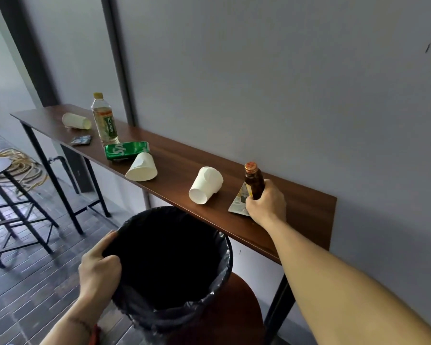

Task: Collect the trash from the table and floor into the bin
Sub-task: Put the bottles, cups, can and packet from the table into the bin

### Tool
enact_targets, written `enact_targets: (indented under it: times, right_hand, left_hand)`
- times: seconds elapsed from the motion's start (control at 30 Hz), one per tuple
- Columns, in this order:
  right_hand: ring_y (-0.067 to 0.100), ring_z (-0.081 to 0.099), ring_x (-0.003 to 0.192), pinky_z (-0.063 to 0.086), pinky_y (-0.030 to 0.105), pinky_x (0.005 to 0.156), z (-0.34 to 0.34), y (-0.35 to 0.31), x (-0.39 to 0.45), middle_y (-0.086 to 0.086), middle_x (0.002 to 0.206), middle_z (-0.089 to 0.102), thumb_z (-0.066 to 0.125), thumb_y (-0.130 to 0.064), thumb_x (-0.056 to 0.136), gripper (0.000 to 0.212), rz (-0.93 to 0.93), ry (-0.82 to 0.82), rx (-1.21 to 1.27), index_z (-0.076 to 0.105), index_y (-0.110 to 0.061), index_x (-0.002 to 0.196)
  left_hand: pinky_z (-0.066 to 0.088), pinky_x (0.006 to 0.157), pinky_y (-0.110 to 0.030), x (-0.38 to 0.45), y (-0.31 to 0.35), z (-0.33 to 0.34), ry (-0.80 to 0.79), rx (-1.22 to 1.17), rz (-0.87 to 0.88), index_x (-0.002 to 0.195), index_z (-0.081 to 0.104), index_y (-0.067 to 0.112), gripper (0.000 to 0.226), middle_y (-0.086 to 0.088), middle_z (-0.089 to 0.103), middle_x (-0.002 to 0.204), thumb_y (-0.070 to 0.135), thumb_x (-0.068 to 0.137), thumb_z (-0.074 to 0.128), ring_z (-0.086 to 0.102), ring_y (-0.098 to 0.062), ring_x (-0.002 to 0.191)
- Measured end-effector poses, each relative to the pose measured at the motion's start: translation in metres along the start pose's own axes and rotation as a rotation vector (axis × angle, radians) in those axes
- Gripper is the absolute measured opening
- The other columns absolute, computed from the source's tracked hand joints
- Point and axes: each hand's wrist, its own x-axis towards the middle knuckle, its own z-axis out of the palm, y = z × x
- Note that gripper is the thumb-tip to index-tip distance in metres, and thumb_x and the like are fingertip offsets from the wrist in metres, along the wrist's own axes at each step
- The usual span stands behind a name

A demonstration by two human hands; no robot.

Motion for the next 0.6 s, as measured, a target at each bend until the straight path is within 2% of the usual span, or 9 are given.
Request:
enact_targets:
  times: [0.1,0.2,0.33,0.47,0.53,0.6]
  right_hand:
    - [0.021,0.064,0.093,0.049,0.031,0.078,-0.004,-0.005,-0.016,-0.001,0.097,0.065,0.069,-0.027,0.081,0.022,0.017,0.002,0.044,0.06,-0.022,0.101]
    - [0.018,0.065,0.087,0.053,0.034,0.077,-0.007,-0.017,-0.037,-0.005,0.091,0.066,0.07,-0.031,0.08,0.017,0.078,-0.012,0.159,0.06,-0.027,0.093]
    - [0.006,0.065,0.072,0.047,0.023,0.063,-0.011,-0.047,-0.078,-0.007,0.079,0.071,0.072,-0.035,0.079,0.014,0.068,-0.094,0.345,0.066,-0.025,0.087]
    - [0.005,0.064,0.076,0.044,0.021,0.064,0.006,-0.085,-0.129,-0.008,0.078,0.071,0.073,-0.027,0.079,0.008,0.009,-0.301,0.385,0.068,-0.024,0.085]
    - [0.01,0.064,0.078,0.046,0.026,0.066,0.024,-0.097,-0.148,-0.005,0.08,0.071,0.072,-0.026,0.078,0.009,-0.02,-0.423,0.345,0.066,-0.021,0.084]
    - [0.015,0.065,0.078,0.048,0.03,0.068,0.05,-0.106,-0.167,-0.003,0.08,0.07,0.069,-0.031,0.075,0.015,-0.045,-0.548,0.189,0.065,-0.02,0.084]
  left_hand:
    - [0.052,0.083,-0.032,0.004,0.001,-0.004,-0.028,0.01,0.005,0.132,0.068,0.03,0.082,0.001,0.073,0.121,-0.012,0.068,0.04,0.066,-0.023,0.106]
    - [0.053,0.077,-0.034,0.007,0.0,-0.011,-0.065,0.013,-0.005,0.134,0.067,0.03,0.081,0.0,0.071,0.121,-0.013,0.071,0.039,0.066,-0.025,0.104]
    - [0.057,0.086,-0.039,0.009,-0.002,-0.025,-0.133,0.013,-0.001,0.132,0.068,0.034,0.081,0.001,0.072,0.121,-0.011,0.07,0.04,0.068,-0.024,0.101]
    - [0.053,0.097,-0.035,0.012,-0.006,-0.047,-0.15,-0.012,-0.021,0.131,0.069,0.034,0.08,0.004,0.072,0.123,-0.01,0.07,0.04,0.066,-0.02,0.107]
    - [0.051,0.094,-0.029,0.011,-0.004,-0.054,-0.171,-0.031,-0.018,0.132,0.069,0.03,0.079,0.003,0.071,0.122,-0.012,0.072,0.039,0.065,-0.02,0.107]
    - [0.054,0.091,-0.029,0.014,-0.008,-0.064,-0.165,-0.038,-0.012,0.132,0.069,0.028,0.078,0.002,0.071,0.121,-0.013,0.073,0.039,0.067,-0.02,0.104]
